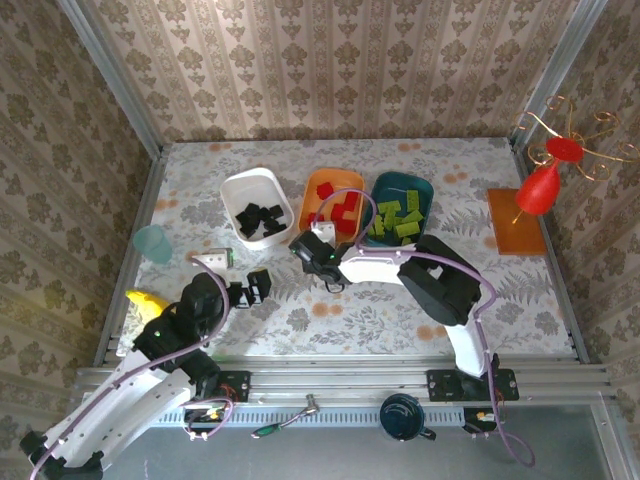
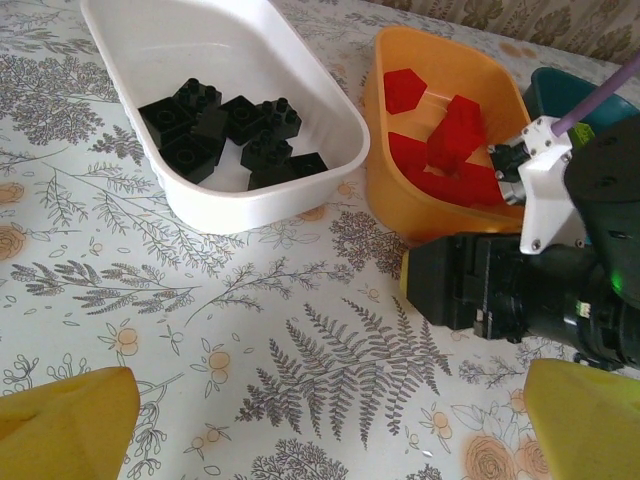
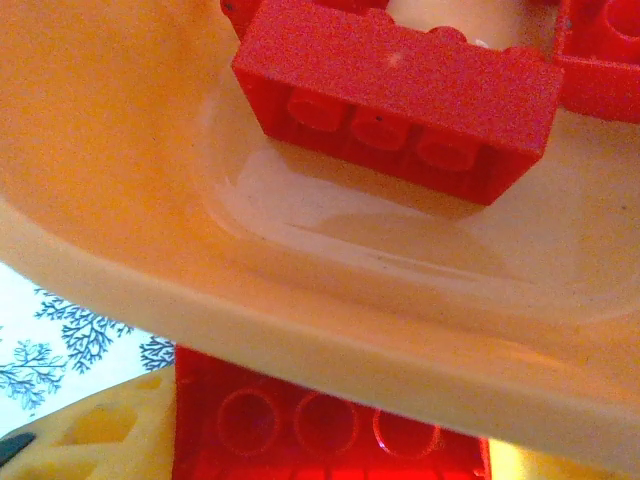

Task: Sort the legos into containers by color
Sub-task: Pick up the lego from the center of the table, then place the lego in the container, then reset both arms

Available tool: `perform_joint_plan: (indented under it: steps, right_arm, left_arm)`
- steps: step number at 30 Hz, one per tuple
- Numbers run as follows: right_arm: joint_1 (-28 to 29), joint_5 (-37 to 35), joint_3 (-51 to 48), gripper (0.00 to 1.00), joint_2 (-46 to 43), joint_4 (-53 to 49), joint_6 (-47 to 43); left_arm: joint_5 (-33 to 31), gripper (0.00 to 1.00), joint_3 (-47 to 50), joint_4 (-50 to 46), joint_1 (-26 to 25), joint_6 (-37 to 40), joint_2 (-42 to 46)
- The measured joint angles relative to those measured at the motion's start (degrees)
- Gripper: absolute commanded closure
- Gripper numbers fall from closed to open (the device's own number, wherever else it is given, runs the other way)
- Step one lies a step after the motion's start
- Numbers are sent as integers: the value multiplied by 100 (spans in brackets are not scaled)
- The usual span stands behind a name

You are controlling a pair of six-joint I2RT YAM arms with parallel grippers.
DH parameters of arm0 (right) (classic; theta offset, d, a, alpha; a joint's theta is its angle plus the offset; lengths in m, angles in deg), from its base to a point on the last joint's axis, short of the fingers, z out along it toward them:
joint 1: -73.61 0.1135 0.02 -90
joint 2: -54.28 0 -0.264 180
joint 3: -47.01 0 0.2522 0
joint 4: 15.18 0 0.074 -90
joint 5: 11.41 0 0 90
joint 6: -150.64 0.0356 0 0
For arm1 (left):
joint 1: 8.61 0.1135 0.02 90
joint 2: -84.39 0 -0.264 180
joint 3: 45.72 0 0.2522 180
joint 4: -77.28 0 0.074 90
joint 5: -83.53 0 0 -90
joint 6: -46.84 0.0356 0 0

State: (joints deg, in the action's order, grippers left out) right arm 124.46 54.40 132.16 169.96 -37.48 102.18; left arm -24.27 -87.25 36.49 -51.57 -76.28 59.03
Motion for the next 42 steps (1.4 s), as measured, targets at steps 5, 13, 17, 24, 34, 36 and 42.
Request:
perform_joint_plan:
  steps: [5, 13, 17, 24, 34, 36, 42]
  right_arm:
    - [219, 374, -1067, 56, -1226, 251, -415]
    - [-778, 1003, -177, 50, -1569, 535, -822]
    - [-1353, 1233, 634, 0, -719, 422, -999]
    - [-1353, 1401, -13, 0, -1220, 581, -1342]
    - [-1198, 503, -2719, 0, -5261, 1360, -1408]
    - [-1204, 225, -2953, 0, -5567, 1239, -1405]
    - [-1405, -337, -3134, 0, -6118, 774, -1484]
  left_arm:
    - [-2, 0, 0, 2, 33, 74, -2]
    - [-164, 0, -2, 9, 37, 197, -7]
    - [-455, 0, -2, 11, 70, 212, -7]
    - [-695, 0, -72, 107, 129, 341, 33]
    - [-1591, 0, 243, 1965, 1027, 1810, -791]
    - [-1668, 0, 389, 2430, 1580, 2100, -1327]
    - [-1309, 0, 1036, 4299, 3016, 2706, -2896]
